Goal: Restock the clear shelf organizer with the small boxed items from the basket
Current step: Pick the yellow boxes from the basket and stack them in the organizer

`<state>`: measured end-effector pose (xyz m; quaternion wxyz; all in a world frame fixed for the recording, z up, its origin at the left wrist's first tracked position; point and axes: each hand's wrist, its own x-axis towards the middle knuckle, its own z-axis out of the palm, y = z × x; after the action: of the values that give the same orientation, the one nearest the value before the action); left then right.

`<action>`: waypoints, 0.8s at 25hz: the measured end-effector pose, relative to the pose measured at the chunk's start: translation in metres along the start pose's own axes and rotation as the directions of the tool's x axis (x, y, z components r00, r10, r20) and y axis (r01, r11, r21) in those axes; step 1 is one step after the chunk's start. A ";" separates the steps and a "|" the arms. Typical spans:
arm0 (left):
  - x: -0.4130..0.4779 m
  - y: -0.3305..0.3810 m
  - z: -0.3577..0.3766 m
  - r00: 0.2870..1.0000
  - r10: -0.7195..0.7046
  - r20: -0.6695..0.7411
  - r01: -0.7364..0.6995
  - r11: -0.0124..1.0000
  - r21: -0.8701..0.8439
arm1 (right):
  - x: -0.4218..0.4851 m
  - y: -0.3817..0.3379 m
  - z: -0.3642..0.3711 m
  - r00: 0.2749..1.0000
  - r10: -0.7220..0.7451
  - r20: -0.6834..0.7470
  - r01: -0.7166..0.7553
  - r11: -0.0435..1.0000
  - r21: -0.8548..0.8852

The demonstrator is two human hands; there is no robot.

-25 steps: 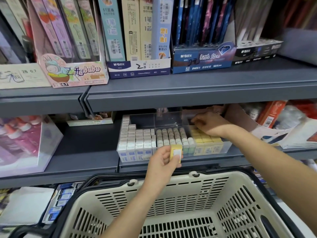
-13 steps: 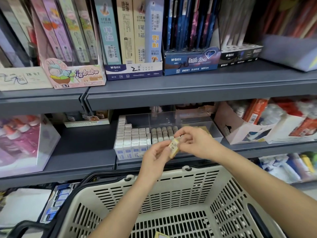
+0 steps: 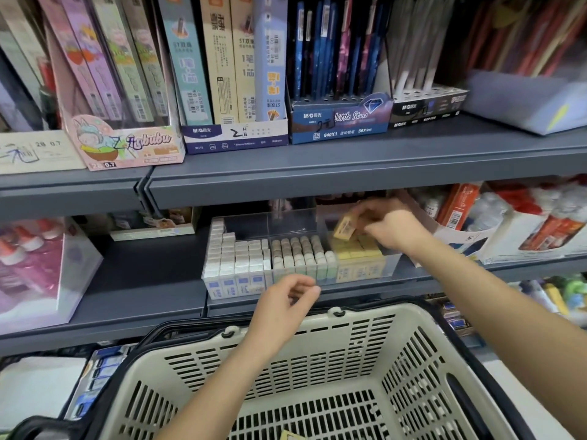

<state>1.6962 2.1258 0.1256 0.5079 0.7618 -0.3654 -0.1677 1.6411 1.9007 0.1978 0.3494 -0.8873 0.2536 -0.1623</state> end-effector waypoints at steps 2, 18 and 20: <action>-0.005 -0.004 0.001 0.999 -0.009 0.031 0.008 0.999 0.045 | 0.025 0.004 0.002 0.995 -0.044 -0.092 0.029 0.988 -0.154; -0.024 0.000 -0.007 0.997 -0.029 -0.068 0.017 0.985 -0.169 | 0.036 0.011 0.031 0.985 0.022 0.173 0.039 0.938 -0.344; -0.044 0.001 -0.010 0.999 -0.007 -0.049 -0.005 0.971 -0.238 | 0.002 0.003 0.028 0.996 -0.045 0.078 0.062 0.968 -0.243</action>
<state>1.6724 2.1639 0.1255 0.6043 0.6996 -0.3297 -0.1917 1.6541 1.9126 0.1762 0.2415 -0.9354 0.2349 -0.1070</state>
